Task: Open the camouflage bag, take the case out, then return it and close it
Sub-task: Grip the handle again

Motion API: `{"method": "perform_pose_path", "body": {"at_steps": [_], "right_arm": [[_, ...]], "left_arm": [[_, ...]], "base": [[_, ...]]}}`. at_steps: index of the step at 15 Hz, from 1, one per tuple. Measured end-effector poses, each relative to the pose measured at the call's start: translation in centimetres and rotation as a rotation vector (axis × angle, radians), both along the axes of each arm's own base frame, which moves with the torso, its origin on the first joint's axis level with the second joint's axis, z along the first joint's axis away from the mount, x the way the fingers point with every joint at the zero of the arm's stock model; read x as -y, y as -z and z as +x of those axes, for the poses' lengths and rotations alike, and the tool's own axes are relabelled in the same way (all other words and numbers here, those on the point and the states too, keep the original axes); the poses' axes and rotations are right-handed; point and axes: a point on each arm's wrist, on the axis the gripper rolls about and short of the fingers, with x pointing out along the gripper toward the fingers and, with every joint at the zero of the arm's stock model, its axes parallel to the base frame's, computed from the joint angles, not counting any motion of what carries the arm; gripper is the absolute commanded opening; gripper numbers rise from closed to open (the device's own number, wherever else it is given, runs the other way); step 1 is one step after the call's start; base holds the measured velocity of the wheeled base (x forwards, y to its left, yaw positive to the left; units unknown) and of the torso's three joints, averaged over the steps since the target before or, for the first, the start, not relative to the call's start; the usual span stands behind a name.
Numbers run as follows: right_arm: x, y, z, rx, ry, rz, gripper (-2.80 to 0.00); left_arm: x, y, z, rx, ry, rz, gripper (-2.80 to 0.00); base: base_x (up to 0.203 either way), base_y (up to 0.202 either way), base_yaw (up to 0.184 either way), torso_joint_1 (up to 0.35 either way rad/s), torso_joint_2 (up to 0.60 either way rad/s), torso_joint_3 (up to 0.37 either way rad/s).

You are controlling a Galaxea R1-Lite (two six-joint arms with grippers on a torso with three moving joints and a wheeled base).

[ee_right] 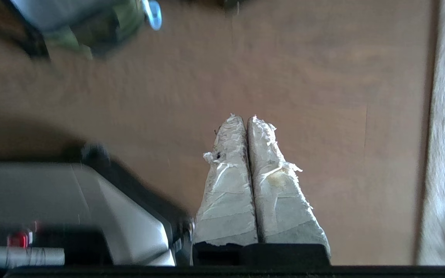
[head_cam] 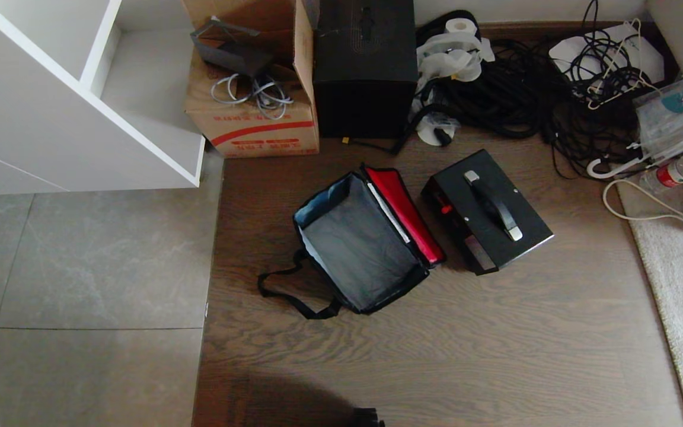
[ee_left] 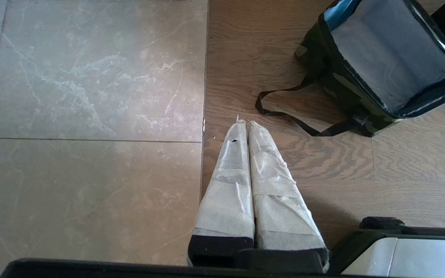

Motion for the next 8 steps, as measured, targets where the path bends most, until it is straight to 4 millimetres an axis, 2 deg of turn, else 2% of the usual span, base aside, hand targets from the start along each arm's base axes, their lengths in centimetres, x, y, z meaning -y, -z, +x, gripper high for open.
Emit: {"method": "perform_pose_path", "body": {"at_steps": [3,8], "right_arm": [[-0.01,0.43,-0.82,0.109,0.004,0.012,-2.8],[-0.02,0.6,-1.11,0.151,0.003,0.013,-2.8]], "left_arm": [[0.0,0.0,0.0,0.0,0.0,0.0,-2.8],[0.0,0.0,0.0,0.0,0.0,0.0,-2.8]], "base": [[0.0,0.0,0.0,0.0,0.0,0.0],[0.0,0.0,0.0,0.0,0.0,0.0]]}}
